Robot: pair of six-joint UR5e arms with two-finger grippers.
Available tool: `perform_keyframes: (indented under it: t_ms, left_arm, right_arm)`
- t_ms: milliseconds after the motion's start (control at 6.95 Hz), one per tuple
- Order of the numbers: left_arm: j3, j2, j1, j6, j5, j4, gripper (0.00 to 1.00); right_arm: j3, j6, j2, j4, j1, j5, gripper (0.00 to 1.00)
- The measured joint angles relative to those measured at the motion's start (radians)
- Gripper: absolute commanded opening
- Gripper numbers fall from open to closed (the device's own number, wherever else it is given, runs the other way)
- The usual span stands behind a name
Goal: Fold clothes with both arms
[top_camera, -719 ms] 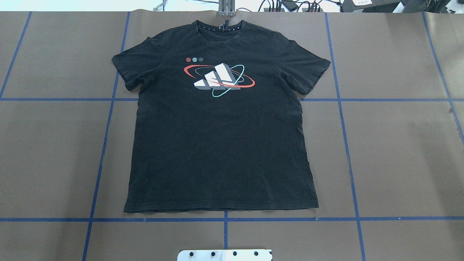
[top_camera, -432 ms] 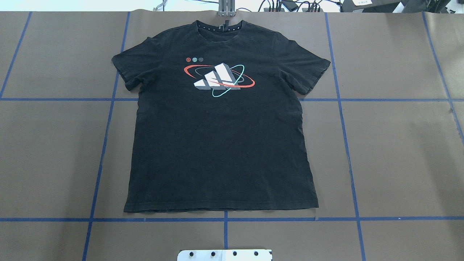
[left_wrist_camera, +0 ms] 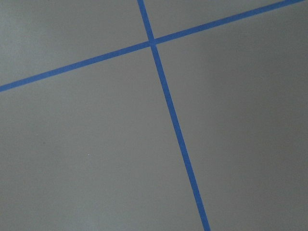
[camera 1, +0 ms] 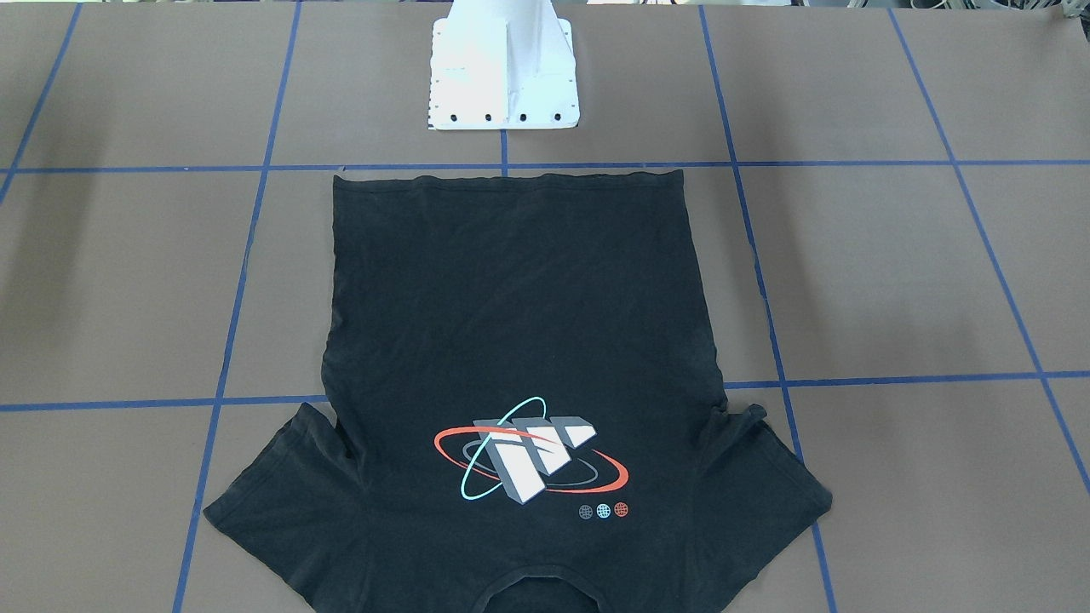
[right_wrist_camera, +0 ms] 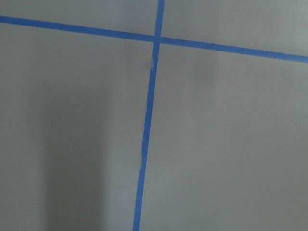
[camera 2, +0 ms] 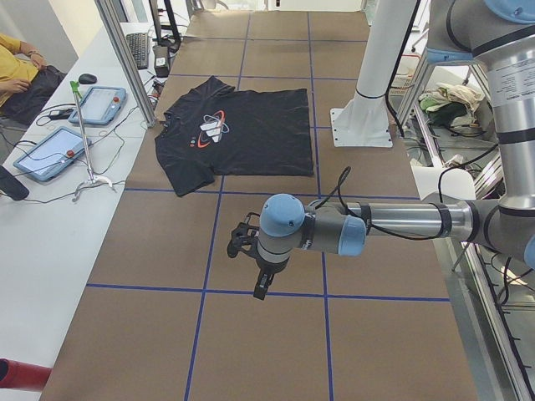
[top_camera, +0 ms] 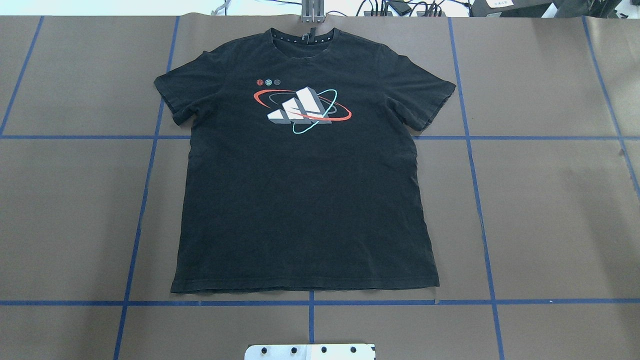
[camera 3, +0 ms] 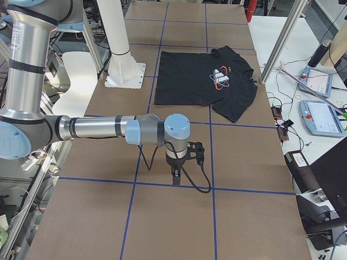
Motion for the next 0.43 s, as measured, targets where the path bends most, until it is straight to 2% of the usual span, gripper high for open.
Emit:
perform_keyframes:
  t_ms: [288, 432]
  left_arm:
    - [-0.007, -0.006, -0.001, -0.008, 0.0, -0.131, 1.0]
    - [-0.019, -0.026, -0.001, -0.009, -0.001, -0.169, 1.0]
  right_arm:
    - [0.037, -0.001, 0.004, 0.015, -0.002, 0.006, 1.0]
    - [0.051, 0.0, 0.007, 0.07, -0.005, 0.007, 1.0]
